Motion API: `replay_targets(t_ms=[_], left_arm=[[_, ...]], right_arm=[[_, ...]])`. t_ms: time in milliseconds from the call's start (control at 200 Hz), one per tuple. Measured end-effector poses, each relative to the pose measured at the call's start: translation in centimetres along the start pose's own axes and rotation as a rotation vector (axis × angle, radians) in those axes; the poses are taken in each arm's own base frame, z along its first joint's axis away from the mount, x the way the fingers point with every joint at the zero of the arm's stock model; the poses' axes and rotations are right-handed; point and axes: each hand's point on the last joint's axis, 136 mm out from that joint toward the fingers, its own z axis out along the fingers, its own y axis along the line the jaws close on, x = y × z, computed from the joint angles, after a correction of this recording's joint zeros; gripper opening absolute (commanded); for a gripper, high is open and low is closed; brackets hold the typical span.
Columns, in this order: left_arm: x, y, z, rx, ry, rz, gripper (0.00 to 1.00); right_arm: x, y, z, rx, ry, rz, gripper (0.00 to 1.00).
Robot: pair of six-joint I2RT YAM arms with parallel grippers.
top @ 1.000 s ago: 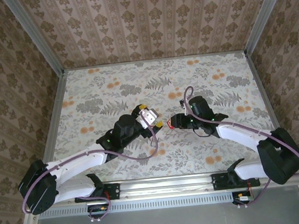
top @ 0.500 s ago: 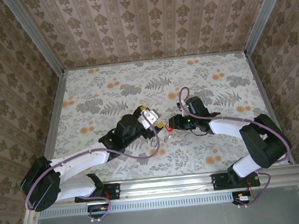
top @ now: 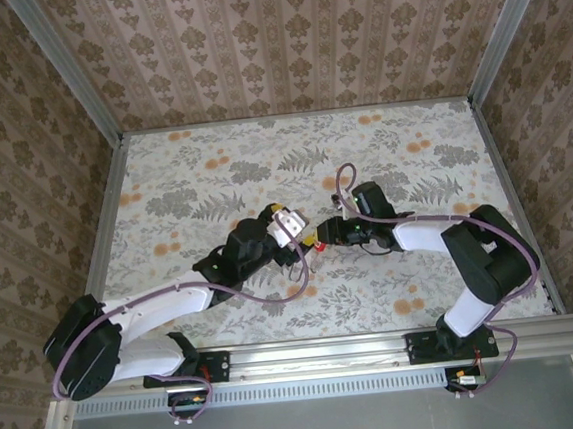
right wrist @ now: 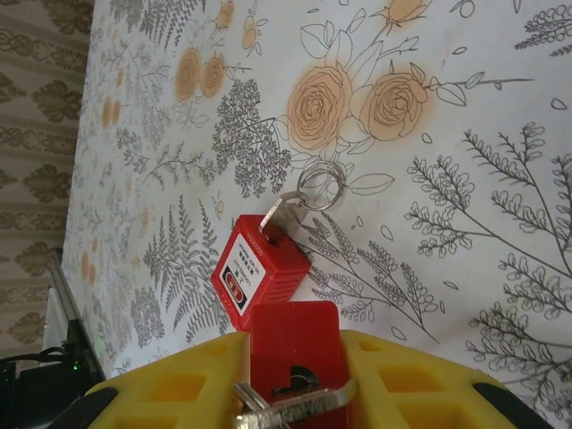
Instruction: Unlock with the key
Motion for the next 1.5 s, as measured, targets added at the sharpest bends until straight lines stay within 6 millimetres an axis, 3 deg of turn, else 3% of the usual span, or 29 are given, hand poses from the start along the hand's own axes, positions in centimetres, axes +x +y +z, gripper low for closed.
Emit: replay_targets(t_ms=[235, 450, 590, 1100, 1275, 1380, 1500], left_arm=[[2.2, -0.7, 1.2, -0.017, 0.076, 0.013, 0.84], [7.5, -2.5, 3.5, -0.047, 0.257, 0.088, 0.85], [9.0, -2.3, 4.9, -0.085, 0.324, 0.12, 0.86], [9.3, -1.6, 6.7, -0.149, 0.348, 0.14, 0.85], [9.2, -1.1, 6.7, -0.162, 0.344, 0.134, 0.85], [8.4, 0.0, 6.1, -0.177, 0.322, 0.11, 0.86], [5.6, 2.5, 4.2, -0.214, 0.238, 0.042, 0.9]], right_arm=[[-0.4, -0.3, -0.1, -0.026, 0.0, 0.013, 0.32], [-0.3, -1.6, 0.7, -0.024, 0.026, 0.053, 0.34], [-0.1, -2.1, 1.0, -0.017, 0.037, 0.065, 0.35], [-0.3, -2.3, 0.9, -0.01, 0.029, 0.069, 0.36], [-0.2, -2.7, 0.7, 0.009, 0.029, 0.075, 0.45], [-0.3, -2.4, -0.1, 0.033, 0.024, 0.077, 0.5], [-1.2, -1.1, -2.1, 0.051, -0.016, 0.054, 0.58]])
